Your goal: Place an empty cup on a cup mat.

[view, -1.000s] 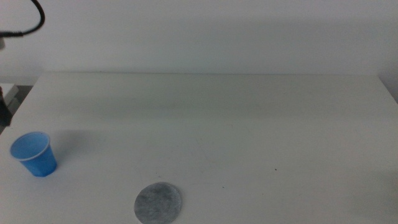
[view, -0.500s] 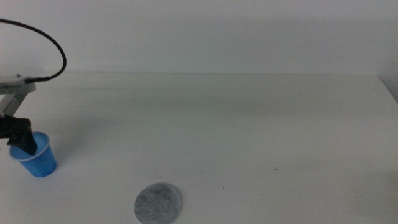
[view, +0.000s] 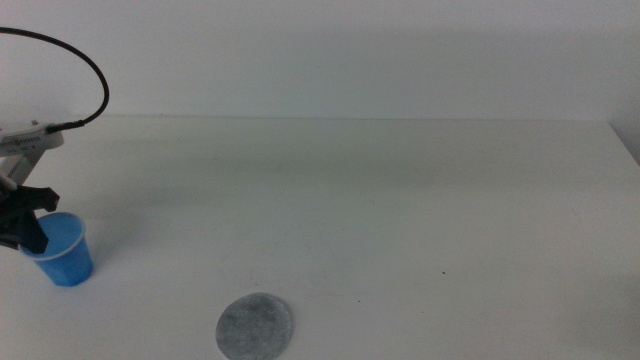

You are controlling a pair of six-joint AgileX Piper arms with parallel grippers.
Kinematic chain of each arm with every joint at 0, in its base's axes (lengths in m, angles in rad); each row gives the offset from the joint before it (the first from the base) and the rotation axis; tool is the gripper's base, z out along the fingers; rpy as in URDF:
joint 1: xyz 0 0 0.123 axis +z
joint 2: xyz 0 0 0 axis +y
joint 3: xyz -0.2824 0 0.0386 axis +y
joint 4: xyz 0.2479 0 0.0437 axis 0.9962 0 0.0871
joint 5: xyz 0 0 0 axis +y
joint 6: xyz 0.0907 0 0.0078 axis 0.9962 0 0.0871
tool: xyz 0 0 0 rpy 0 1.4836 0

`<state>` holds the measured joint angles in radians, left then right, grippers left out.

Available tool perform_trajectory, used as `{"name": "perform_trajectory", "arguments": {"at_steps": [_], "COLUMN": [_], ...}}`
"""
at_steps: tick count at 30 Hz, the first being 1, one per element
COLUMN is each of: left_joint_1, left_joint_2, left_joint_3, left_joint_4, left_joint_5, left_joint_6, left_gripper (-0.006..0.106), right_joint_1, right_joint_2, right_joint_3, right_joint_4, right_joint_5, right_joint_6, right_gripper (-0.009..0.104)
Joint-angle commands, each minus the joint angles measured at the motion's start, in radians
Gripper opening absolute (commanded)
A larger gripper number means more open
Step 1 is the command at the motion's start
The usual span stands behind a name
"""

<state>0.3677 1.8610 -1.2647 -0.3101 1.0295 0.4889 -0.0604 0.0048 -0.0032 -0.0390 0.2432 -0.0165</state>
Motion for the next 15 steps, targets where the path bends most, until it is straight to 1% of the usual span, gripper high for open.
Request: {"name": "perform_trajectory", "arguments": {"at_steps": [1, 5, 7, 8, 10, 11, 15], "left_joint_1": [-0.003, -0.074, -0.139, -0.173, -0.242, -0.332, -0.535], "left_joint_2": [-0.029, -0.100, -0.149, -0.172, -0.205, -0.222, -0.222], "left_joint_3": [-0.007, -0.007, -0.007, -0.007, -0.007, -0.003, -0.001], "left_joint_4": [-0.013, -0.008, -0.040, -0.069, -0.096, -0.087, -0.029], "left_joint_5": [0.030, 0.066, 0.066, 0.076, 0.120, 0.167, 0.181], "left_joint_6": [-0.024, -0.081, -0.087, -0.102, -0.157, -0.230, -0.304], "left_gripper": [-0.002, -0.002, -0.002, -0.002, -0.002, -0.002, -0.002], "right_joint_1": [0.000, 0.000, 0.000, 0.000, 0.000, 0.000, 0.000], "right_joint_2": [-0.005, -0.005, -0.005, -0.005, -0.005, -0.005, -0.005], "right_joint_3": [0.003, 0.003, 0.003, 0.003, 0.003, 0.003, 0.003], "right_joint_4": [-0.008, -0.008, -0.008, -0.008, -0.008, -0.008, -0.008], "right_joint_5": [-0.004, -0.004, -0.004, -0.004, -0.004, -0.004, -0.004], "right_joint_6": [-0.006, -0.006, -0.006, -0.006, -0.006, -0.006, -0.006], "right_gripper": [0.093, 0.093, 0.093, 0.093, 0.093, 0.093, 0.093]}}
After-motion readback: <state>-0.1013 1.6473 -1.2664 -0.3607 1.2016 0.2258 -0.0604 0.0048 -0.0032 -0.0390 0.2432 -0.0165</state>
